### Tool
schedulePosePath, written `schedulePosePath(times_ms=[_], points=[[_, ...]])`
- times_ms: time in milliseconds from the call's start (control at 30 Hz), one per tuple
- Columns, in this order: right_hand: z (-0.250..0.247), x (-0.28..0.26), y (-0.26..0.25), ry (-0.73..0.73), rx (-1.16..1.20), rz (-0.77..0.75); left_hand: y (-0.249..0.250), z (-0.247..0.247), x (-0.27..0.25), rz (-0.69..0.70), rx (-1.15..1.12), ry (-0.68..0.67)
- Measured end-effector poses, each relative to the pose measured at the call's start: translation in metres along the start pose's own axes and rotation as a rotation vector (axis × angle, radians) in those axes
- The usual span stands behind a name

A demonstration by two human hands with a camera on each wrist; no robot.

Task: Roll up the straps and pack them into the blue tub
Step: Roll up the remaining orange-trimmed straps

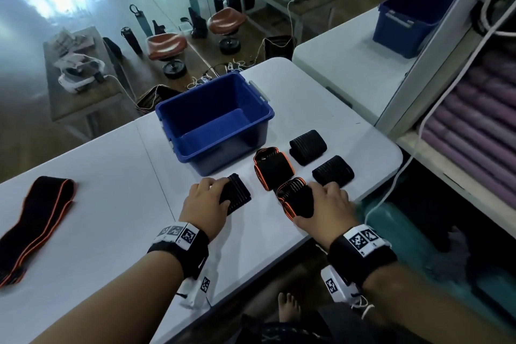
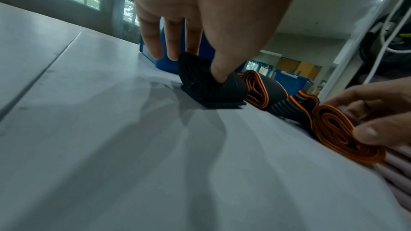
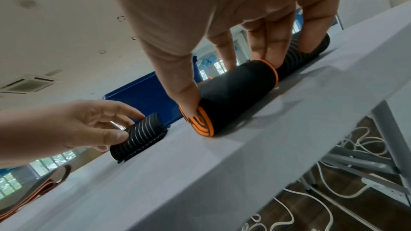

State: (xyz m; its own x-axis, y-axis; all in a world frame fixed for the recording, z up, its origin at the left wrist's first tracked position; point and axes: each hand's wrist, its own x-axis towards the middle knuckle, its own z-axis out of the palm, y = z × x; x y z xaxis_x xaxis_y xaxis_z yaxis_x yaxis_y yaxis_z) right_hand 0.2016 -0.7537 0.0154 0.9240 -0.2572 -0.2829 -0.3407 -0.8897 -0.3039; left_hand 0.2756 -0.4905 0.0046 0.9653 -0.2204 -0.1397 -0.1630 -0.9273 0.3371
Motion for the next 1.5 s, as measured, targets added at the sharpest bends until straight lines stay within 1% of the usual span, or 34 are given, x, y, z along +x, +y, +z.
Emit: schedulePosePath(times_ms=[67, 167, 267, 333, 400, 467, 533, 600, 733, 833, 900, 1000, 1067, 1133, 1200, 1267, 1333, 1433, 1500], points=[[-0.008, 0.003, 0.001, -0.005, 0.002, -0.011, -0.001, 0.0, -0.001, -0.042, -0.055, 0.037], [-0.025, 0.011, -0.008, 0.092, 0.096, -0.037, -0.016, 0.003, -0.005, -0.096, -0.181, 0.129], [-0.039, 0.023, -0.039, 0.122, 0.247, -0.123, -0.04, 0.004, -0.011, -0.17, -0.284, 0.213], [-0.039, 0.027, -0.072, 0.099, 0.26, -0.204, -0.059, 0.001, -0.019, -0.238, -0.316, 0.233], [-0.033, 0.027, -0.111, 0.057, 0.244, -0.307, -0.082, -0.003, -0.029, -0.279, -0.312, 0.248], [-0.022, 0.022, -0.152, -0.024, 0.234, -0.382, -0.11, -0.01, -0.042, -0.321, -0.321, 0.257], [-0.01, 0.014, -0.185, -0.111, 0.208, -0.416, -0.136, -0.019, -0.056, -0.364, -0.325, 0.266], [0.008, 0.004, -0.223, -0.197, 0.165, -0.454, -0.172, -0.031, -0.077, -0.439, -0.319, 0.292], [0.041, -0.016, -0.285, -0.306, 0.122, -0.52, -0.252, -0.059, -0.119, -0.59, -0.295, 0.34], [0.061, -0.029, -0.319, -0.359, 0.09, -0.552, -0.303, -0.085, -0.145, -0.715, -0.301, 0.398], [0.073, -0.036, -0.338, -0.382, 0.096, -0.559, -0.332, -0.101, -0.16, -0.808, -0.26, 0.427], [0.087, -0.043, -0.361, -0.404, 0.078, -0.571, -0.364, -0.114, -0.176, -0.859, -0.2, 0.438], [0.093, -0.048, -0.373, -0.405, 0.07, -0.586, -0.38, -0.119, -0.182, -0.882, -0.185, 0.41], [0.097, -0.053, -0.381, -0.407, 0.078, -0.594, -0.391, -0.123, -0.184, -0.877, -0.188, 0.385], [0.103, -0.058, -0.387, -0.414, 0.085, -0.602, -0.397, -0.129, -0.185, -0.818, -0.196, 0.402], [0.107, -0.062, -0.393, -0.423, 0.119, -0.62, -0.394, -0.136, -0.182, -0.706, -0.238, 0.464], [0.111, -0.068, -0.401, -0.432, 0.204, -0.654, -0.38, -0.149, -0.178, -0.565, -0.285, 0.487], [0.115, -0.078, -0.418, -0.452, 0.331, -0.726, -0.355, -0.169, -0.173, -0.351, -0.369, 0.476], [0.116, -0.085, -0.431, -0.439, 0.38, -0.757, -0.342, -0.178, -0.169, -0.267, -0.462, 0.419]])
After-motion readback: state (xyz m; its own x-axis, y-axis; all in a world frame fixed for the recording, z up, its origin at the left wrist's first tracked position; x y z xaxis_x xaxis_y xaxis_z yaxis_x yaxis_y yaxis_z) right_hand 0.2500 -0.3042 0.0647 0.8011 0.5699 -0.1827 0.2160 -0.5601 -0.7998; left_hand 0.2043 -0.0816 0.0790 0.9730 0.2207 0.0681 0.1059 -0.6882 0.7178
